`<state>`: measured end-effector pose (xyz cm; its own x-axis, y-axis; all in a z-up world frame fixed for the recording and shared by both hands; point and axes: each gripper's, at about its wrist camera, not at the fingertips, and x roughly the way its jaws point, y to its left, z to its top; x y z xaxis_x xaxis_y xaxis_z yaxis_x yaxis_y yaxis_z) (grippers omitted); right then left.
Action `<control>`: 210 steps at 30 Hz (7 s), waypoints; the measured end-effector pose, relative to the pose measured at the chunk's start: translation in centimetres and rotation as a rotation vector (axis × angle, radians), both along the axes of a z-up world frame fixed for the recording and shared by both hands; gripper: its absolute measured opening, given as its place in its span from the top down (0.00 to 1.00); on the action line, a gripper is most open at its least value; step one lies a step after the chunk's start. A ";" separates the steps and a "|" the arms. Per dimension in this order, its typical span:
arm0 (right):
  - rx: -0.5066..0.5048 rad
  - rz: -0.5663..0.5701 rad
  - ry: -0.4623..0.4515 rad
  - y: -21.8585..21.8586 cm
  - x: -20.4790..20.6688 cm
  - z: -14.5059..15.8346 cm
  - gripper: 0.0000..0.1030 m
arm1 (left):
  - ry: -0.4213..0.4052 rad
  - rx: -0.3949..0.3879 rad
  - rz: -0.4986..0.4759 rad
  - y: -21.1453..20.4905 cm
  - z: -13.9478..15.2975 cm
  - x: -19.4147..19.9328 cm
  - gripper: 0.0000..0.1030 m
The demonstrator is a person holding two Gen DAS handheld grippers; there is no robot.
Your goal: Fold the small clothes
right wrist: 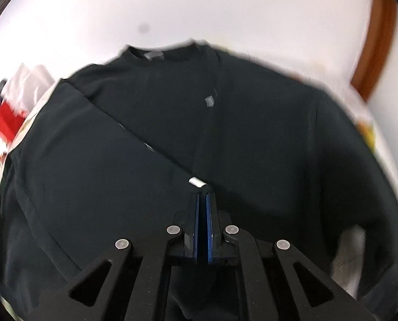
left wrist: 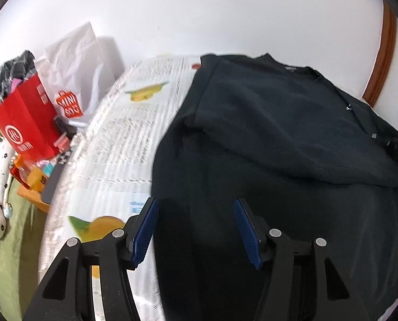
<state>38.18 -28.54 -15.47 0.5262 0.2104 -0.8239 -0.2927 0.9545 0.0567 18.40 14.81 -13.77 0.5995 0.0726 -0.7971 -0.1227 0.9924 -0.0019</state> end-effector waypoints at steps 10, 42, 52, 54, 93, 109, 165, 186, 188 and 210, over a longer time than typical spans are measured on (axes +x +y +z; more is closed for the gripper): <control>0.011 -0.046 -0.101 -1.5 5.5 5.1 0.97 | 0.020 -0.007 0.005 0.4 -1.4 0.0 0.45; 0.236 0.416 0.133 33.6 16.9 -0.3 0.57 | -0.067 -0.068 -0.069 2.8 -1.3 7.8 0.76; 0.400 0.502 0.022 34.5 16.1 3.9 0.91 | -0.141 -0.277 0.013 5.9 -1.2 6.6 0.88; 0.392 0.491 0.036 35.8 16.6 3.4 0.91 | -0.148 -0.285 0.034 6.3 -1.2 6.4 0.88; 0.042 -0.355 0.009 -4.3 3.8 -1.1 0.49 | -0.134 -0.280 -0.004 4.7 -0.4 5.9 0.50; 0.103 -0.391 -0.207 -6.3 0.7 2.7 0.91 | -0.095 -0.260 -0.011 4.4 -1.2 6.5 0.48; -0.061 -0.708 -0.021 -32.4 -20.8 -2.3 0.63 | -0.029 -0.148 -0.071 -0.7 3.0 -3.7 0.33; 0.088 -0.268 -0.462 -6.4 -14.1 18.8 0.87 | -0.004 -0.009 -0.094 -0.8 -0.9 -4.8 0.33; 0.132 -0.204 -0.454 -2.8 -12.6 19.1 0.87 | -0.010 -0.027 -0.089 -0.6 -1.0 -4.9 0.33; 0.089 -0.040 -0.201 10.2 -8.0 7.8 0.28 | -0.037 -0.080 -0.111 -0.1 0.6 -6.0 0.31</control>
